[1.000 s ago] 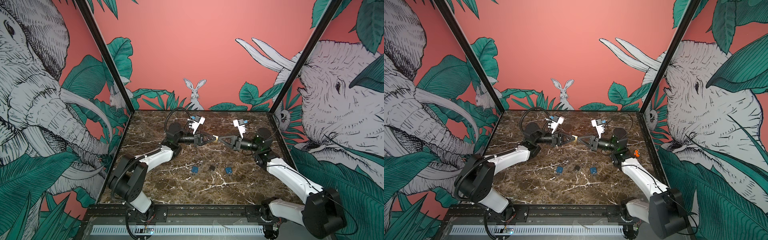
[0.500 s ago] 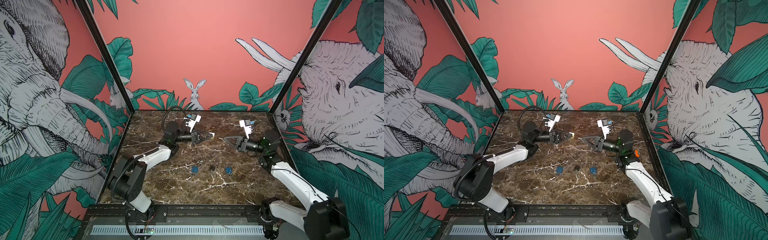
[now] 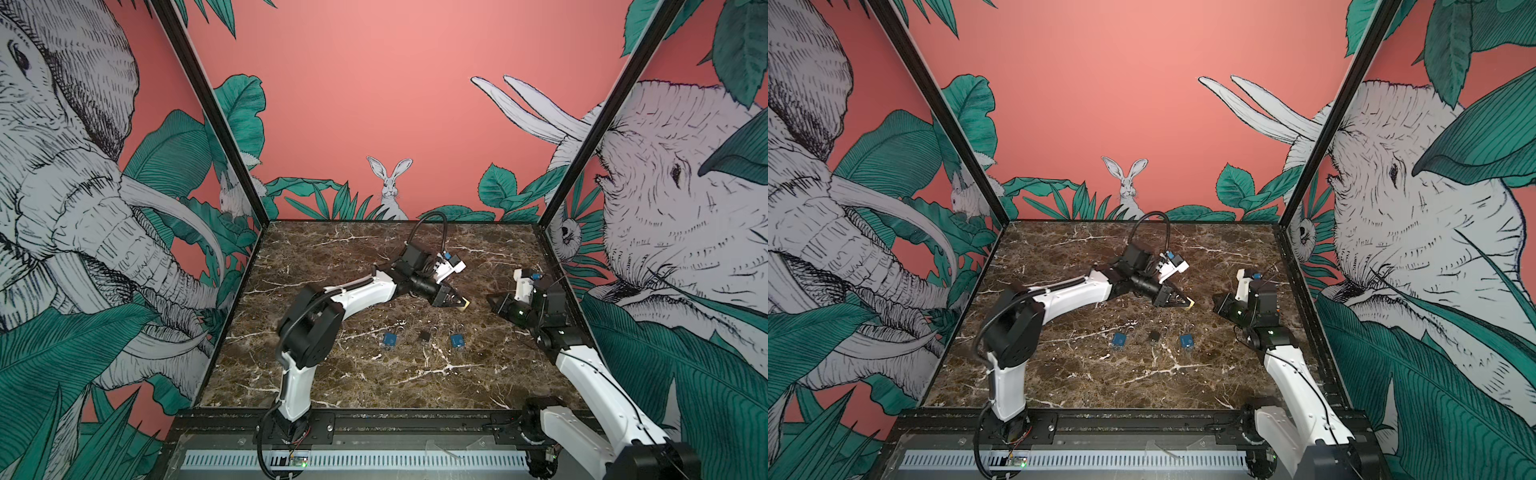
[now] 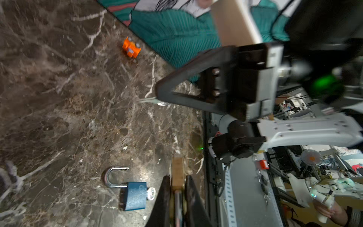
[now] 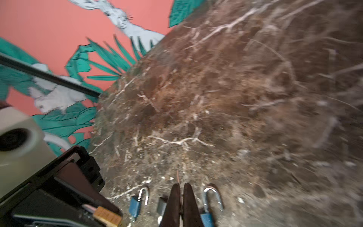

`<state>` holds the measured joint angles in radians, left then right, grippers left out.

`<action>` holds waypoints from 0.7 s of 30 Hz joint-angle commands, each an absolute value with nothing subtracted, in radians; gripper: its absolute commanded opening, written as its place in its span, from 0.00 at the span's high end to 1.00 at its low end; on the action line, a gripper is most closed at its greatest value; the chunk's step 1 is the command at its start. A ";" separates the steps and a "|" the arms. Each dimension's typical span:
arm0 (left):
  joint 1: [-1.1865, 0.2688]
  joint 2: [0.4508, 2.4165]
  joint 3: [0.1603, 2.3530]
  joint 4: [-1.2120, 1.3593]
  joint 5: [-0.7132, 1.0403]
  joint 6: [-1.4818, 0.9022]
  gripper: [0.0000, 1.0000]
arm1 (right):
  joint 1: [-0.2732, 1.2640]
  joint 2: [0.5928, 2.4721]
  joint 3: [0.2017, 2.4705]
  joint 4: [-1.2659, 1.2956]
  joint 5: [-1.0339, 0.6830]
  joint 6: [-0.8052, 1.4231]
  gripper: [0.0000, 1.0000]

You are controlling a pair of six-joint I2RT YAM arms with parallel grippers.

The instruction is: Lock with the key

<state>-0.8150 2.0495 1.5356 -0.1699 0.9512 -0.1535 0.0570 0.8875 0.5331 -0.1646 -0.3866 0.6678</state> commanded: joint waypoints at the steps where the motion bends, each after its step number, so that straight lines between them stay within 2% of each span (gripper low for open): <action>1: -0.845 2.109 1.646 -0.416 0.950 -0.012 1.00 | 0.018 0.832 0.462 -0.194 -0.274 0.717 1.00; 11: -0.922 2.404 2.024 -0.678 0.982 0.085 1.00 | -0.020 0.828 0.239 0.048 -0.351 0.813 1.00; 17: -0.940 2.548 2.232 -0.836 1.023 0.150 1.00 | -0.021 0.819 0.189 0.091 -0.324 0.811 1.00; 21: -0.942 2.635 2.373 -0.949 1.075 0.192 1.00 | -0.022 0.881 0.175 0.140 -0.326 0.799 1.00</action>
